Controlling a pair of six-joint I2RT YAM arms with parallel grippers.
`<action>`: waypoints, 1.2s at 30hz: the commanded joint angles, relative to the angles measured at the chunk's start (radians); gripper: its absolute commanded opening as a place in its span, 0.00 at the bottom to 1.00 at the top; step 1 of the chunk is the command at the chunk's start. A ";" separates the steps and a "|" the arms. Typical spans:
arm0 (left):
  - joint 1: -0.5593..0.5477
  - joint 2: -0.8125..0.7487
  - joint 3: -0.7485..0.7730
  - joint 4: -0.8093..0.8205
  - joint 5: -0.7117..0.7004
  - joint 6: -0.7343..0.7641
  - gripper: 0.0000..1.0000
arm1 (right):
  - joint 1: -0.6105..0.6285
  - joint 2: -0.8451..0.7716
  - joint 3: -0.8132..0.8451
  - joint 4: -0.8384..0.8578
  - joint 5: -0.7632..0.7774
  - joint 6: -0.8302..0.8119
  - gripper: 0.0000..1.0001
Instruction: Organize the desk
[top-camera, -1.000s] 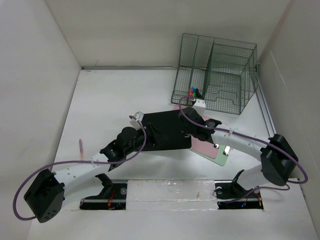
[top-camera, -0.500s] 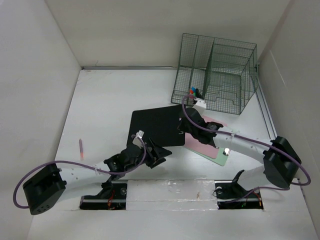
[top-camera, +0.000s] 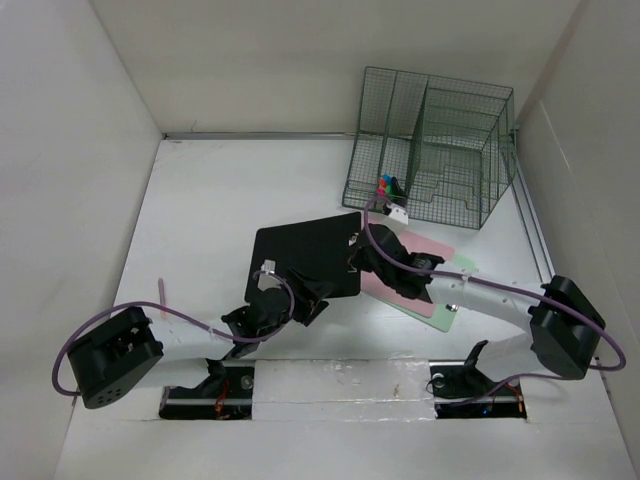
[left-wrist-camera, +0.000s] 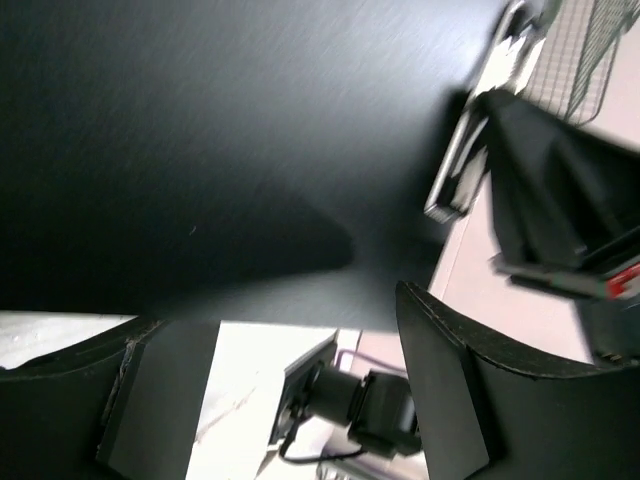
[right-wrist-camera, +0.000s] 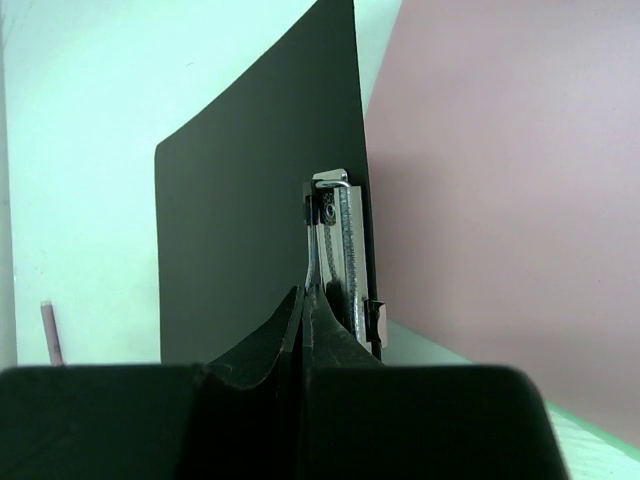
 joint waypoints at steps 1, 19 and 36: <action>-0.004 -0.007 0.039 0.055 -0.079 -0.015 0.66 | 0.022 -0.038 -0.025 0.076 0.000 0.035 0.00; 0.042 -0.007 0.028 0.019 -0.228 0.001 0.31 | 0.126 -0.087 -0.155 0.191 -0.077 0.141 0.00; 0.090 -0.417 -0.076 -0.125 -0.280 0.218 0.00 | 0.210 -0.203 -0.191 0.112 -0.074 0.121 0.31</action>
